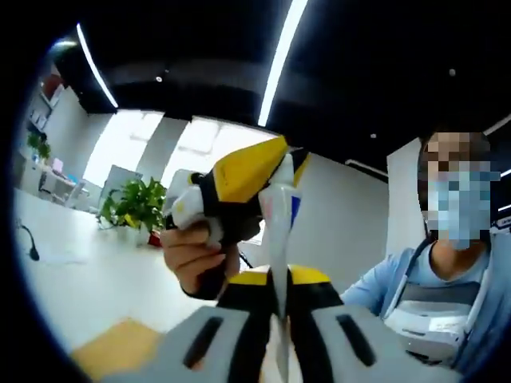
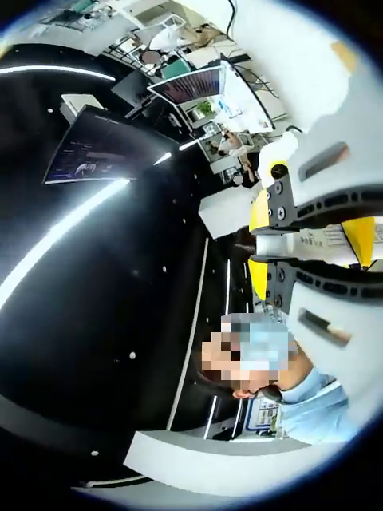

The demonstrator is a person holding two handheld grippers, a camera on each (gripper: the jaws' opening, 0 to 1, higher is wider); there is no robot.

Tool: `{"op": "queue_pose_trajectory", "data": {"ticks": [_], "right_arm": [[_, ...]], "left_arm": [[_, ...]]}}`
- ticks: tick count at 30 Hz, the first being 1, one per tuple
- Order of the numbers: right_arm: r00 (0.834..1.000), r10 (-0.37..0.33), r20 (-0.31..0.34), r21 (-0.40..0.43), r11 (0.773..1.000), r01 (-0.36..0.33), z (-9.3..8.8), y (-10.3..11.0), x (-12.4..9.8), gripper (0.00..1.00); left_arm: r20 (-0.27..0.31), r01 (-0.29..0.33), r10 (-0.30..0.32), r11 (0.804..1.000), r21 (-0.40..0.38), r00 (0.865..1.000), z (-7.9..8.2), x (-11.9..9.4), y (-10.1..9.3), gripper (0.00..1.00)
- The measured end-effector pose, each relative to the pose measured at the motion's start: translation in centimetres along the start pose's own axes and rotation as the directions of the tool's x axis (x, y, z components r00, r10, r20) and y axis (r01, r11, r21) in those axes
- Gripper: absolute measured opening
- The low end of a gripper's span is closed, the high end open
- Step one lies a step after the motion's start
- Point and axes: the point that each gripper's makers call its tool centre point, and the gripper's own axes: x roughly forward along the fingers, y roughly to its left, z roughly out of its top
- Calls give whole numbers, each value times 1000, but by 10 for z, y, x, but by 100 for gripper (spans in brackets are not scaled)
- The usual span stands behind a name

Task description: Pick up the toothpaste unscrew the cap squeeze it onto the small board screw the cap back on and return it to the table

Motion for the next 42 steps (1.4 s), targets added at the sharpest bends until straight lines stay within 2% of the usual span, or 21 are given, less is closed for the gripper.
{"op": "queue_pose_trajectory", "data": {"ticks": [4,6,8,10,11,12,15,17,18,20,22,23,25,27,28,29,31,32,34,38,42], "right_arm": [[996,-75,45,-198,977,82,12,-10,-3,12],[990,-137,41,-225,964,142,13,-17,-6,13],[973,-219,72,-262,937,230,25,-30,-12,24],[945,-312,100,-296,897,328,34,-42,-18,38],[912,-394,109,-335,850,407,37,-49,-24,40],[882,-455,125,-369,804,467,41,-55,-28,41],[729,-672,129,-447,617,647,45,-76,-45,36],[647,-752,128,-499,515,697,43,-82,-49,33],[614,-779,126,-513,479,713,40,-85,-49,33],[575,-810,119,-520,442,731,34,-87,-44,33],[570,-813,123,-516,438,736,29,-87,-37,33],[558,-820,127,-509,429,746,26,-88,-36,33],[534,-834,139,-510,402,761,22,-91,-37,31],[466,-876,121,-529,340,778,15,-100,-48,27],[446,-888,116,-535,322,781,12,-103,-52,25],[445,-888,117,-532,322,783,9,-106,-52,25],[455,-883,120,-509,339,791,7,-105,-52,19],[446,-886,129,-494,333,803,8,-105,-54,18],[443,-886,135,-489,329,808,9,-104,-55,14],[426,-897,113,-519,313,795,6,-104,-57,13],[373,-924,83,-556,267,787,4,-102,-58,12]], "left_arm": [[11,-87,86,993,75,996,5,-4,12,5],[28,-154,152,983,103,988,10,-8,23,5],[52,-217,212,968,124,976,15,-13,33,5],[81,-310,301,941,139,950,21,-22,48,5],[90,-368,357,917,157,930,23,-27,57,5],[102,-445,434,876,185,895,26,-35,68,5],[110,-621,614,752,220,782,30,-57,94,5],[114,-696,692,679,234,713,31,-70,107,5],[119,-717,713,655,241,691,32,-74,111,5],[117,-748,747,617,245,655,31,-81,117,5],[114,-748,749,613,253,652,31,-80,118,5],[111,-751,753,608,258,648,30,-80,119,5],[115,-764,770,580,283,628,28,-78,120,5],[122,-777,785,553,301,607,24,-75,122,5],[116,-781,796,536,319,594,21,-75,123,5],[104,-776,803,519,359,586,19,-74,124,5],[102,-780,827,471,412,553,18,-75,126,5],[109,-783,830,460,420,546,18,-75,126,5],[103,-784,831,464,413,546,17,-75,126,5],[90,-782,822,494,380,562,13,-72,125,5],[78,-771,813,511,381,577,11,-69,124,5]]}}
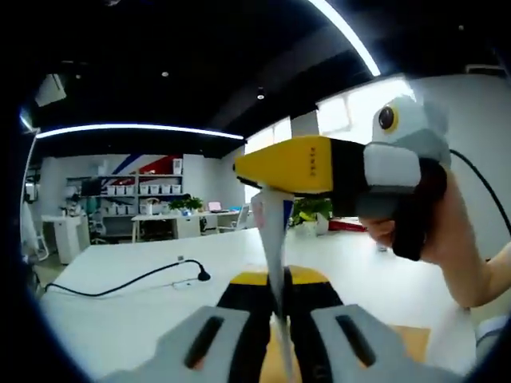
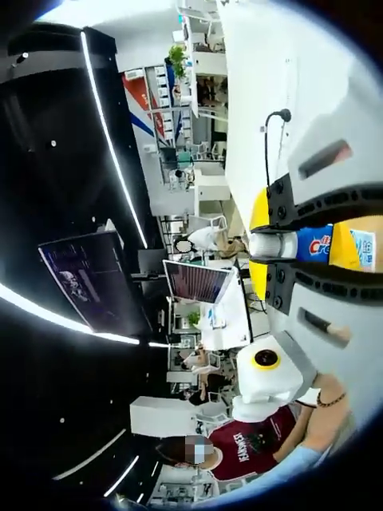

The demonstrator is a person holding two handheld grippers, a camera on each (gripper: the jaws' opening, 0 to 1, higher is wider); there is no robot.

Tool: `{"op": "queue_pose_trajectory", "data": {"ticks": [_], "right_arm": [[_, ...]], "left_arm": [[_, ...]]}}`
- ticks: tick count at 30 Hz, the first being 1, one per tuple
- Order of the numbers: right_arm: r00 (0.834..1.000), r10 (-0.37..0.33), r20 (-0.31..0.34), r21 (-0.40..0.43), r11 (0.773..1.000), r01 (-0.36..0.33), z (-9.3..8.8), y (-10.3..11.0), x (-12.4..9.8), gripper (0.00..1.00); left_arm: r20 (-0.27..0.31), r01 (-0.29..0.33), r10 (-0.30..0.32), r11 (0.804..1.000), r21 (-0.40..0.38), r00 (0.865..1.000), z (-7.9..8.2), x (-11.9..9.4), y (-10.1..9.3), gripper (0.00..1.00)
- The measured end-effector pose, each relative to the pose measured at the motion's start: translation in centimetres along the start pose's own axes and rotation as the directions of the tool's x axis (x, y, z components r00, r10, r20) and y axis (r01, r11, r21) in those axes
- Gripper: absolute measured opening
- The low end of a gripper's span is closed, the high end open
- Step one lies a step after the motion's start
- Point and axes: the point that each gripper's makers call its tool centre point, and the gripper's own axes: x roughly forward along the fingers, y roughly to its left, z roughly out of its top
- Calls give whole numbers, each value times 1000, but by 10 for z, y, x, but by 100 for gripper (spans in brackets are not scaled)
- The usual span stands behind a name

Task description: Pick up the toothpaste unscrew the cap squeeze it onto the small board screw the cap back on and return it to the table

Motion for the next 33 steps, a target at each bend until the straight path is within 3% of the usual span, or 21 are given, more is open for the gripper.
{"op": "queue_pose_trajectory", "data": {"ticks": [3,5,7,9,11,15,16,17,19,20,21,22,23,25,28,29,30,31,32,33], "right_arm": [[1000,18,-7,-53,998,-18,3,7,-2,12],[998,55,-2,-61,997,-55,7,11,-4,12],[996,83,-20,-69,994,-84,7,12,-4,12],[990,137,-41,-22,990,-138,6,15,-7,12],[977,207,-39,19,978,-207,7,17,-11,12],[939,344,27,86,935,-345,11,20,-15,12],[922,384,54,108,915,-388,11,22,-16,12],[898,432,82,120,890,-439,13,25,-18,12],[848,511,140,176,830,-529,17,30,-24,12],[815,550,183,189,794,-578,21,32,-28,12],[760,607,230,219,729,-648,26,36,-34,12],[747,619,240,229,712,-664,27,37,-36,12],[690,664,289,268,636,-724,30,40,-42,12],[642,688,338,285,575,-767,34,42,-46,12],[605,699,381,296,528,-796,36,47,-48,12],[592,706,389,293,514,-806,40,42,-46,12],[576,719,390,286,500,-817,41,42,-46,12],[549,735,399,265,480,-836,41,49,-51,12],[530,743,408,255,465,-848,43,52,-53,12],[520,751,407,245,459,-854,42,56,-56,12]], "left_arm": [[27,48,-48,999,-21,998,5,0,-5,5],[66,127,-122,989,-80,990,9,-1,-12,5],[69,205,-197,971,-126,978,9,-3,-17,4],[81,278,-268,945,-174,960,9,-4,-24,4],[114,366,-348,901,-234,930,11,-6,-33,4],[156,461,-434,844,-273,887,13,-11,-45,4],[163,481,-453,831,-280,877,13,-13,-47,4],[174,514,-484,808,-289,858,14,-16,-51,4],[204,574,-537,757,-311,819,18,-22,-58,4],[221,593,-551,740,-317,805,21,-24,-61,5],[248,641,-592,692,-333,767,25,-29,-68,5],[256,663,-613,667,-340,748,26,-32,-72,5],[273,699,-645,631,-336,714,30,-37,-79,5],[302,744,-682,573,-345,666,34,-43,-89,5],[338,776,-705,502,-382,623,37,-49,-93,5],[350,791,-718,472,-390,601,37,-51,-95,5],[364,806,-734,427,-409,573,36,-54,-99,5],[379,817,-741,394,-422,554,36,-55,-101,6],[394,820,-740,375,-432,546,36,-53,-102,6],[392,821,-742,373,-432,544,35,-53,-103,7]]}}
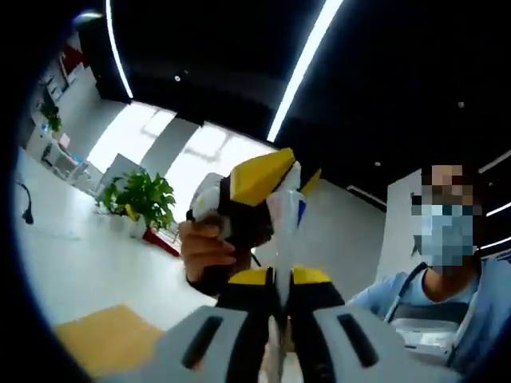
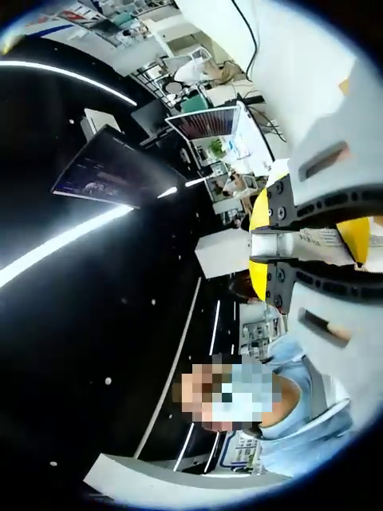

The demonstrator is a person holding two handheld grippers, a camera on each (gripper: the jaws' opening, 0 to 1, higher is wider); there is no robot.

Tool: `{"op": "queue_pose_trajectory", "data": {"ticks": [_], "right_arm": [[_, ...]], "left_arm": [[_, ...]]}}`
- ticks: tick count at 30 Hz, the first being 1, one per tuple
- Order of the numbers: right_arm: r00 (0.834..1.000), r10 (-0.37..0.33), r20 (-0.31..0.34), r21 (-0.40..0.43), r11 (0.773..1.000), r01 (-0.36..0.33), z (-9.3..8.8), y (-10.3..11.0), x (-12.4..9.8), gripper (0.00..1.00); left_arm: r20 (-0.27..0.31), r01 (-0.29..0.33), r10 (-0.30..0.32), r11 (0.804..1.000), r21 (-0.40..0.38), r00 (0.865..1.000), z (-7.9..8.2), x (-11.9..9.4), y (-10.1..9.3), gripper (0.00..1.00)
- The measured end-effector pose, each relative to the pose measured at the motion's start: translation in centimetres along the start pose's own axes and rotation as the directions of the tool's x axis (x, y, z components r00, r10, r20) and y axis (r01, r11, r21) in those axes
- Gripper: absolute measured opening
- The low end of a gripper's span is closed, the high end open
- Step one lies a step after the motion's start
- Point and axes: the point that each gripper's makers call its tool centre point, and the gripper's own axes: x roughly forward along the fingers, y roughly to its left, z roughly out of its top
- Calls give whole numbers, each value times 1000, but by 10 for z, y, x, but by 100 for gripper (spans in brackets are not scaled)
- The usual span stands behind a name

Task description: Pick up the toothpaste unscrew the cap squeeze it onto the small board screw the cap back on and return it to the table

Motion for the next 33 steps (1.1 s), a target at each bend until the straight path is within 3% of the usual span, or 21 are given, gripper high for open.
{"op": "queue_pose_trajectory", "data": {"ticks": [2,10,13,15,17,18,19,20,21,22,23,25,26,28,29,30,31,32,33], "right_arm": [[998,57,-8,-18,998,-57,-3,12,2,12],[991,131,7,-42,991,-131,-5,31,8,12],[992,125,8,-38,992,-124,-3,28,6,12],[995,100,6,-50,994,-100,-6,26,7,12],[999,10,34,-142,990,-5,2,10,5,13],[996,-48,72,-272,960,66,10,2,3,13],[988,-100,122,-405,903,141,18,-4,1,13],[969,-174,175,-455,859,236,24,-10,-1,14],[952,-249,179,-511,803,306,27,-18,-4,17],[941,-291,172,-522,783,338,27,-22,-4,22],[925,-333,185,-523,763,379,31,-26,-5,31],[861,-452,233,-519,692,503,42,-42,-14,43],[826,-508,246,-515,653,555,45,-49,-20,48],[777,-572,265,-501,606,617,51,-58,-28,49],[762,-589,268,-491,597,634,52,-59,-30,48],[773,-575,268,-491,609,623,53,-56,-28,46],[788,-551,273,-486,628,608,55,-51,-24,42],[789,-554,263,-480,634,606,55,-50,-22,35],[769,-605,206,-472,627,620,45,-55,-22,31]], "left_arm": [[-14,14,-14,1000,1,1000,-2,3,-3,7],[-48,43,-40,996,81,998,-4,9,-16,7],[-59,29,-24,995,94,998,-7,11,-14,7],[-69,-28,40,986,164,997,-6,9,-7,6],[-56,-89,105,968,234,993,0,7,-1,5],[-34,-139,153,953,268,988,6,5,5,5],[2,-209,219,931,299,976,13,1,13,5],[25,-260,267,906,334,963,17,-3,20,5],[48,-295,298,887,354,953,22,-6,25,5],[84,-351,346,857,378,934,28,-11,32,5],[107,-413,406,817,403,907,32,-17,41,5],[139,-515,514,724,460,847,38,-30,56,5],[153,-562,567,674,479,810,40,-36,63,5],[196,-669,672,574,472,714,48,-53,79,5],[203,-709,715,533,462,669,50,-62,86,5],[213,-732,742,494,469,636,52,-70,91,4],[218,-746,756,475,467,618,54,-75,94,4],[221,-759,765,470,451,605,55,-78,97,4],[218,-768,773,469,436,596,56,-81,98,4]]}}
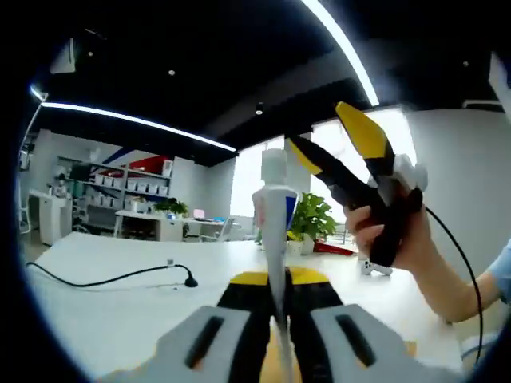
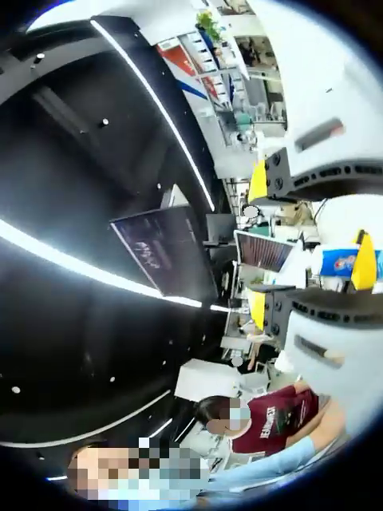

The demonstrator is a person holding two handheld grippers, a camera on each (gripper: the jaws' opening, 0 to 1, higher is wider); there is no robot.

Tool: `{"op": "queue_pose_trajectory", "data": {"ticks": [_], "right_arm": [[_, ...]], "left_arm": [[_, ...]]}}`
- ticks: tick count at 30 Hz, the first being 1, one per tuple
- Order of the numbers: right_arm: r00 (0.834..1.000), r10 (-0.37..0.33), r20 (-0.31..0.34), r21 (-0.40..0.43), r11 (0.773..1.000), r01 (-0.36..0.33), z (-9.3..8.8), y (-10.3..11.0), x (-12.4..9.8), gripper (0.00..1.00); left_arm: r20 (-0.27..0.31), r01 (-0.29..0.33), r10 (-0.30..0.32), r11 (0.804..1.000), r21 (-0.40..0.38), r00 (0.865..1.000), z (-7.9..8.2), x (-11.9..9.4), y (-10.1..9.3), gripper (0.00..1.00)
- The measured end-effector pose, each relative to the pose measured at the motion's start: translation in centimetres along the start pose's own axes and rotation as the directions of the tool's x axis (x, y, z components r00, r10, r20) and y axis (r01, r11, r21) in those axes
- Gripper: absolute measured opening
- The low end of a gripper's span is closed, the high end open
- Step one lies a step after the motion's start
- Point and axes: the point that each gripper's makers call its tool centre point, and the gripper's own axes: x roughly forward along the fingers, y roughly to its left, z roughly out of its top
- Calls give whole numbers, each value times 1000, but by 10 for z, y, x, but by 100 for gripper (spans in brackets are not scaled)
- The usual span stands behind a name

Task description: Pick up the toothpaste unscrew the cap squeeze it onto the small board screw the cap back on and return it to the table

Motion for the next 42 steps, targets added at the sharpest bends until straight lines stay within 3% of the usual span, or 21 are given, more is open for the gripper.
{"op": "queue_pose_trajectory", "data": {"ticks": [3,6,9,11,14,18,22,24,25,27,29,31,32,34,35,37,38,39,40,41,42], "right_arm": [[985,-75,-158,-86,994,62,-28,0,4,30],[972,-110,-206,-156,985,78,-41,1,8,30],[967,-120,-223,-157,984,86,-48,2,9,30],[968,-112,-224,-119,989,87,-50,1,8,28],[959,-91,-269,-62,995,77,-59,2,5,15],[958,-86,-275,-18,996,84,-58,-1,4,12],[960,1,-279,98,995,27,-52,4,-2,11],[971,64,-232,205,979,-15,-44,4,-5,11],[974,108,-199,282,958,-48,-38,4,-7,11],[971,177,-159,361,926,-110,-34,10,-10,11],[966,224,-125,380,911,-162,-29,13,-10,11],[958,272,-93,377,900,-219,-24,20,-10,11],[952,299,-69,386,888,-250,-21,24,-10,11],[935,353,-33,410,858,-309,-16,33,-11,11],[923,386,-9,423,837,-346,-13,39,-12,11],[891,451,42,444,791,-421,-7,50,-15,11],[877,477,65,449,770,-452,-4,54,-17,11],[859,503,92,459,745,-485,0,60,-18,11],[847,520,112,469,723,-506,2,63,-19,11],[833,523,181,481,692,-539,12,68,-21,11],[808,535,245,504,642,-578,21,70,-24,11]], "left_arm": [[-8,-5,4,999,-32,1000,-1,0,5,4],[-21,0,-1,999,-38,1000,-2,1,2,4],[-56,2,-1,1000,17,998,-8,3,-3,4],[-80,5,0,998,63,997,-11,5,-8,4],[-95,12,-2,995,104,996,-14,6,-15,4],[-107,26,-13,993,117,994,-16,7,-18,4],[-85,156,-156,988,5,984,-13,6,-34,4],[-35,270,-274,958,-93,961,-6,4,-51,4],[-11,308,-312,942,-135,950,-2,2,-57,5],[22,371,-374,911,-182,927,3,-1,-65,5],[48,424,-424,880,-215,904,7,-5,-72,5],[82,491,-488,832,-259,869,11,-10,-81,5],[100,524,-518,804,-281,849,13,-13,-85,4],[127,600,-595,731,-325,794,17,-21,-98,4],[136,623,-618,708,-332,775,18,-24,-102,4],[160,684,-677,645,-341,719,22,-33,-115,4],[171,705,-695,625,-335,698,24,-36,-119,4],[181,724,-712,606,-330,678,26,-39,-124,4],[192,749,-736,573,-332,649,28,-43,-129,4],[184,770,-763,545,-333,619,26,-47,-134,4],[162,783,-786,525,-334,596,21,-50,-141,4]]}}
